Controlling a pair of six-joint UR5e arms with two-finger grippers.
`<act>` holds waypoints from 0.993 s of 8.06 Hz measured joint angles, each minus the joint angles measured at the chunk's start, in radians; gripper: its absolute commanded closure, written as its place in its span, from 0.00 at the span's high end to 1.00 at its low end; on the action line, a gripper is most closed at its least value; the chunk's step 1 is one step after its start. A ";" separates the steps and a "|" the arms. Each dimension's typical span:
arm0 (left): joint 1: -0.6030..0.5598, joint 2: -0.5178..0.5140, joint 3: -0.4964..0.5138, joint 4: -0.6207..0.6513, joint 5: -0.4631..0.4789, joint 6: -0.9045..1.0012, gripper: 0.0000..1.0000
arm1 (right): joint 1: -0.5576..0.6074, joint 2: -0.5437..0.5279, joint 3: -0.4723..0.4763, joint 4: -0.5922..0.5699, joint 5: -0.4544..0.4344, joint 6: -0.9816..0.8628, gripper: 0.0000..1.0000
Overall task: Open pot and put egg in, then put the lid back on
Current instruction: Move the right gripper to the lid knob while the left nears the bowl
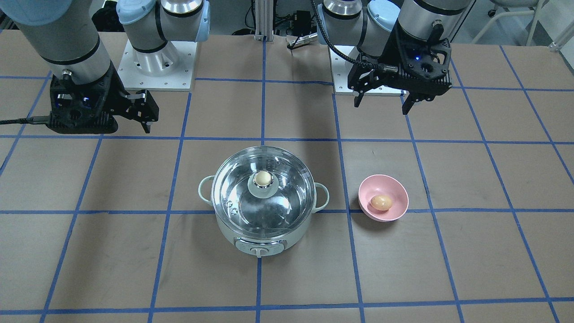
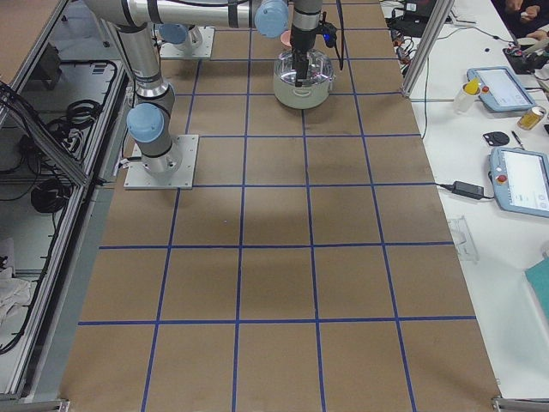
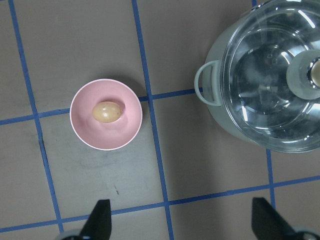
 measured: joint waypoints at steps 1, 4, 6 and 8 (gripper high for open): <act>0.000 0.000 0.000 0.000 0.001 0.000 1.00 | 0.000 -0.001 0.015 -0.002 0.000 0.000 1.00; 0.025 -0.027 -0.008 0.021 0.003 0.009 1.00 | 0.000 -0.003 0.021 -0.032 0.003 -0.006 1.00; 0.078 -0.096 -0.020 0.078 0.004 0.034 1.00 | 0.009 -0.006 0.021 -0.090 0.024 -0.011 1.00; 0.112 -0.162 -0.052 0.188 0.008 0.066 1.00 | 0.054 -0.002 0.013 -0.182 0.126 0.006 1.00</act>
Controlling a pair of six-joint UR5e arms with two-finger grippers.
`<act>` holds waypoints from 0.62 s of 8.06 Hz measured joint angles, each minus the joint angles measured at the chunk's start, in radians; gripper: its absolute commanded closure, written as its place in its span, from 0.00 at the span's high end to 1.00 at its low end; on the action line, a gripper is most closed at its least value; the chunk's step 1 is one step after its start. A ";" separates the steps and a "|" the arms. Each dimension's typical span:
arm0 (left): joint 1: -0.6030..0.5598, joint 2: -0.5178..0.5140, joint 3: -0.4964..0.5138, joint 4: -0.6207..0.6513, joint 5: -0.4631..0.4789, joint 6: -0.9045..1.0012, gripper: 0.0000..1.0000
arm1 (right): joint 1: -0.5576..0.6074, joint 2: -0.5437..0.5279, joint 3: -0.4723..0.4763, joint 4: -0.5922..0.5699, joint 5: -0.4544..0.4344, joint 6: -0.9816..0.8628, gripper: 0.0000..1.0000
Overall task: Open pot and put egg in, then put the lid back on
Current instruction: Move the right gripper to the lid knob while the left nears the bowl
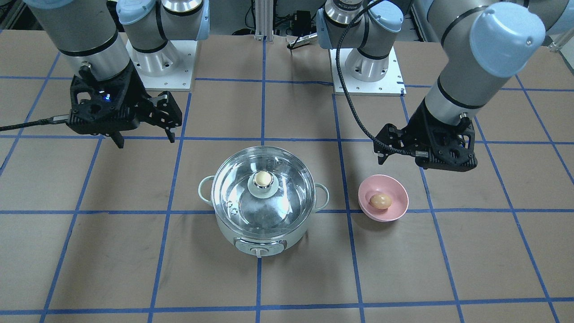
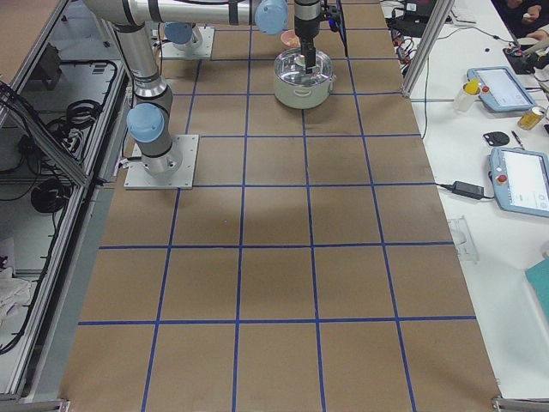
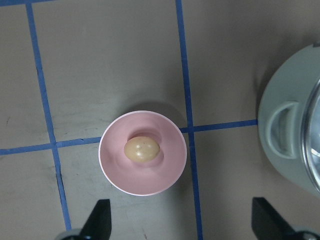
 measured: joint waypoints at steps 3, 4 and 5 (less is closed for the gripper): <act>0.011 -0.065 -0.077 0.153 0.019 0.034 1.00 | 0.148 0.062 -0.002 -0.117 0.007 0.138 1.00; 0.013 -0.096 -0.085 0.191 0.024 0.046 1.00 | 0.196 0.101 -0.003 -0.173 0.001 0.149 1.00; 0.022 -0.126 -0.091 0.223 0.026 0.052 1.00 | 0.246 0.143 -0.007 -0.213 -0.006 0.147 1.00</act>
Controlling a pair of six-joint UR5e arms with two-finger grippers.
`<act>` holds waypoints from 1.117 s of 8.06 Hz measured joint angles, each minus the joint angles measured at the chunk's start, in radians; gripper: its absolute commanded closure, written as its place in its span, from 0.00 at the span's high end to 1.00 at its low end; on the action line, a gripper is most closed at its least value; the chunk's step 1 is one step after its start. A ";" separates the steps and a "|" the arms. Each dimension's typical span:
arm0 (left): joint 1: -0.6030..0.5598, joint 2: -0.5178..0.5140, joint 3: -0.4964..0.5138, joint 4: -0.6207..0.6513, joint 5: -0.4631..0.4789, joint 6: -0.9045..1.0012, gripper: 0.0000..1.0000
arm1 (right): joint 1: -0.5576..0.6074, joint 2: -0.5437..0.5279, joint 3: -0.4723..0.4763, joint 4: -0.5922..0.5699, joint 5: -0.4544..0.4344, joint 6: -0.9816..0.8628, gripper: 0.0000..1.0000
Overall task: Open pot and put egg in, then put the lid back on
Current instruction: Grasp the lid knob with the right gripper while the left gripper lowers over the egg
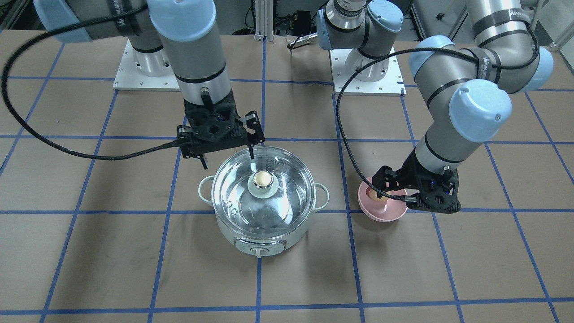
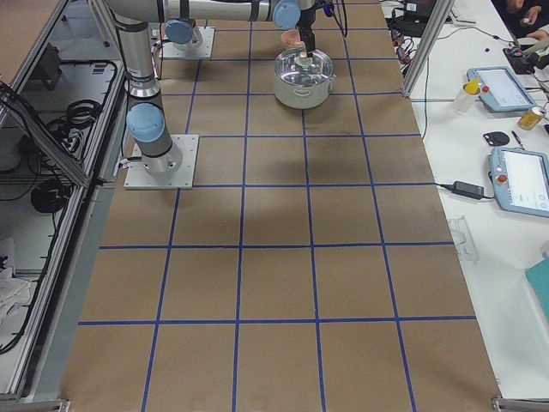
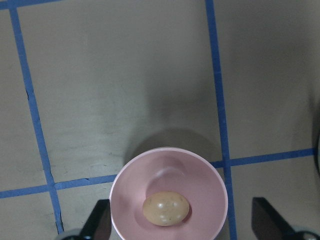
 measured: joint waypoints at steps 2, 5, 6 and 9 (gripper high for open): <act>0.025 -0.027 -0.049 0.028 0.000 0.004 1.00 | 0.060 0.092 -0.051 -0.030 -0.020 -0.009 0.98; 0.048 -0.037 -0.148 0.039 -0.003 -0.037 1.00 | 0.085 0.161 -0.095 -0.012 -0.029 -0.030 0.97; 0.049 -0.040 -0.169 0.041 -0.006 -0.055 1.00 | 0.086 0.178 -0.096 -0.002 -0.032 -0.033 0.95; 0.050 -0.064 -0.197 0.069 -0.008 -0.073 1.00 | 0.085 0.192 -0.098 0.029 -0.031 -0.026 0.81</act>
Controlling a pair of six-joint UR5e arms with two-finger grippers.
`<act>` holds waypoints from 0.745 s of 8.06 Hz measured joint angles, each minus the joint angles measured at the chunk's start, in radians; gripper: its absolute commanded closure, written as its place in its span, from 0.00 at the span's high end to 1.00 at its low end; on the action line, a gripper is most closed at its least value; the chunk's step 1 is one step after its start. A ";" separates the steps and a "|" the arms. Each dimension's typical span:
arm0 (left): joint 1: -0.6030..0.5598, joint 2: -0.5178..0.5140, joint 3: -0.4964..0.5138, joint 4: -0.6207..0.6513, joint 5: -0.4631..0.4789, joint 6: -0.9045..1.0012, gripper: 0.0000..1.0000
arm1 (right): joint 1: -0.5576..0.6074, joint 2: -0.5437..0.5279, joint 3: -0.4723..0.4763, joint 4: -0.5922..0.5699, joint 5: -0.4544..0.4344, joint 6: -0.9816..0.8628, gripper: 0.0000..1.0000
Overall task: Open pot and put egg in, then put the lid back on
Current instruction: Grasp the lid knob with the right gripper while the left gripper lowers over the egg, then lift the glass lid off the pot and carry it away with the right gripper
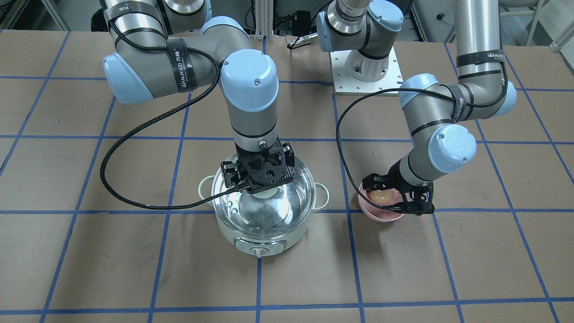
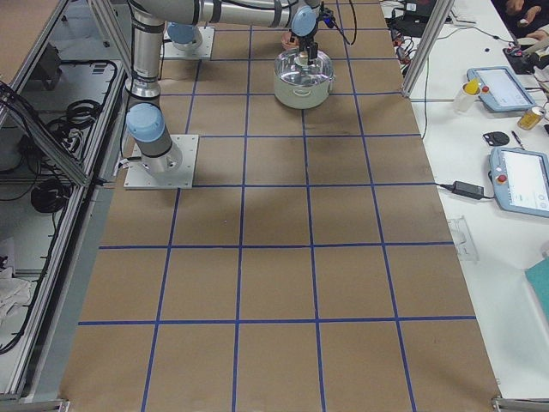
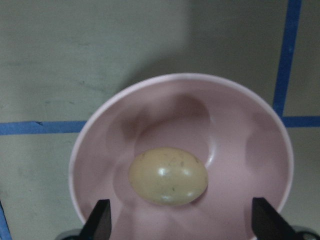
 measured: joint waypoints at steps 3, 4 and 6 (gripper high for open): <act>0.000 -0.021 0.001 0.021 0.002 -0.001 1.00 | 0.000 0.003 -0.009 0.008 0.012 0.002 0.75; 0.000 -0.024 0.002 0.022 0.002 -0.001 1.00 | 0.000 0.003 -0.011 0.007 0.024 0.002 0.73; 0.000 -0.039 0.004 0.034 0.001 0.000 1.00 | 0.000 0.006 -0.013 0.006 0.035 -0.003 0.27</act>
